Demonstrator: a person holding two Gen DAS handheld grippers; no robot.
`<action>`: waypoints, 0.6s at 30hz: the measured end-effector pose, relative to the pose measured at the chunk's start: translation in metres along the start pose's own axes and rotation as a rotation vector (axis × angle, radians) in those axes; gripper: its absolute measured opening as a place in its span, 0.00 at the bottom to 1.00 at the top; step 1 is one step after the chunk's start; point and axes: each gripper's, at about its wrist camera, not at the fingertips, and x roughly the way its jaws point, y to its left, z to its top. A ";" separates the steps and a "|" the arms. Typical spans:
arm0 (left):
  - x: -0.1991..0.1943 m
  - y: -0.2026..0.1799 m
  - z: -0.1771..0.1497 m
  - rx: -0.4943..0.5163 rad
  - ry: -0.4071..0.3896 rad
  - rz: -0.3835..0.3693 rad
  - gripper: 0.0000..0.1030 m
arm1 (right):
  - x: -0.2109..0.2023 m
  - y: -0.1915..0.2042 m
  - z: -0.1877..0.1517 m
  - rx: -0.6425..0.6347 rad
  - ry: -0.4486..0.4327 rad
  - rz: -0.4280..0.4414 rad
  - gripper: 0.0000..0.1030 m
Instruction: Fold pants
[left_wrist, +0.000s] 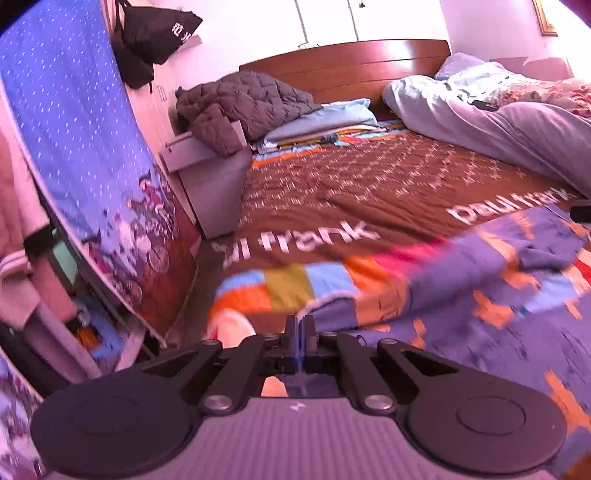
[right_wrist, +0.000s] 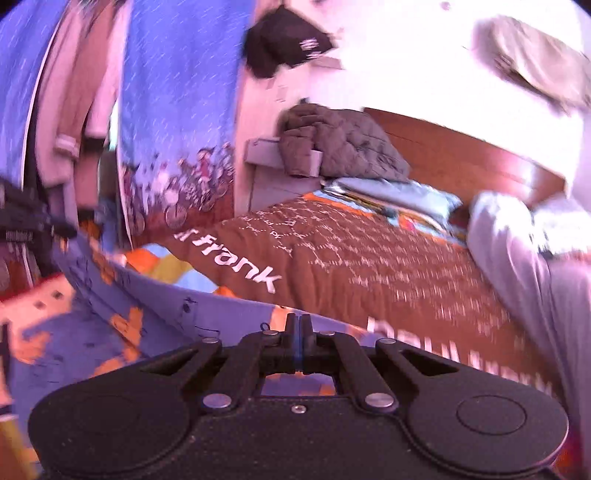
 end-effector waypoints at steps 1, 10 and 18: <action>-0.006 -0.005 -0.010 0.006 0.002 -0.002 0.00 | -0.011 0.001 -0.008 0.023 0.008 0.002 0.00; -0.026 -0.042 -0.074 0.110 0.023 0.025 0.00 | -0.017 0.042 -0.052 -0.084 0.171 0.079 0.19; -0.005 -0.018 -0.099 -0.216 0.098 -0.066 0.00 | 0.067 0.038 -0.005 -0.206 0.260 0.167 0.35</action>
